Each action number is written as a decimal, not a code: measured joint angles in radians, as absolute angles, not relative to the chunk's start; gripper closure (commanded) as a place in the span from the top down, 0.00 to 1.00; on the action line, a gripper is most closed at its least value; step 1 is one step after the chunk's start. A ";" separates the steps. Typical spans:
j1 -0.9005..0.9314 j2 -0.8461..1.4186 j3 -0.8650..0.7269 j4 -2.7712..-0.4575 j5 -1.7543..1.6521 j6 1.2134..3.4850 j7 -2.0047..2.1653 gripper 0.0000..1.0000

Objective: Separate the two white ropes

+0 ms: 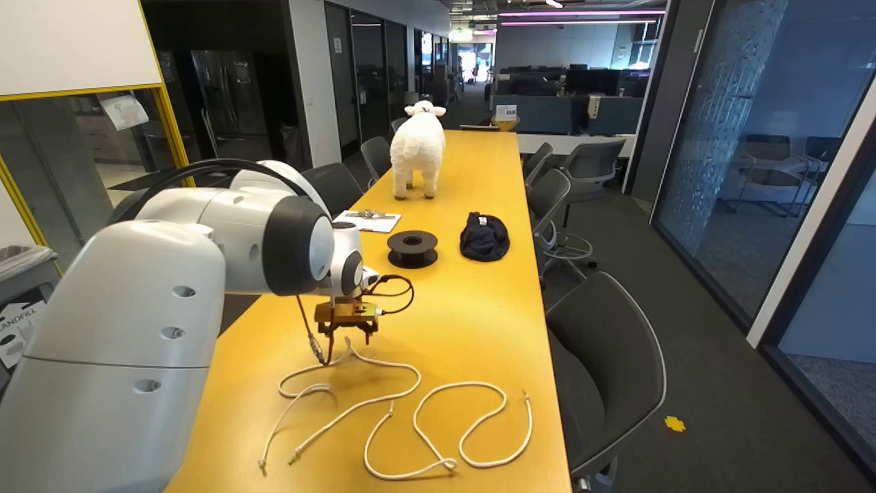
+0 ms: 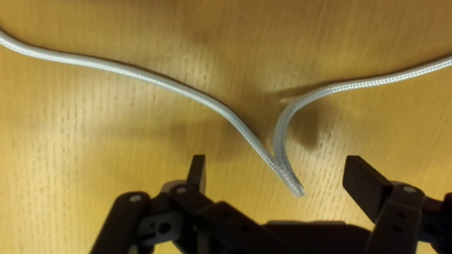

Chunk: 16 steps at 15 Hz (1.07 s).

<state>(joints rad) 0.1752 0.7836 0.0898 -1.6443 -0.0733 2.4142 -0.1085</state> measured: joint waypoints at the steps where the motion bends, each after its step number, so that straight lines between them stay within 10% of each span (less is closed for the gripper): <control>1: 0.175 0.784 0.090 -1.644 -0.074 2.414 -0.108 1.00; 12: 0.177 0.784 0.088 -1.639 -0.075 2.414 -0.087 0.05; 16: 0.188 0.783 0.080 -1.638 -0.076 2.414 -0.055 0.00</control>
<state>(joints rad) 0.1885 0.7831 0.0795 -1.6384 -0.0761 2.4136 -0.0546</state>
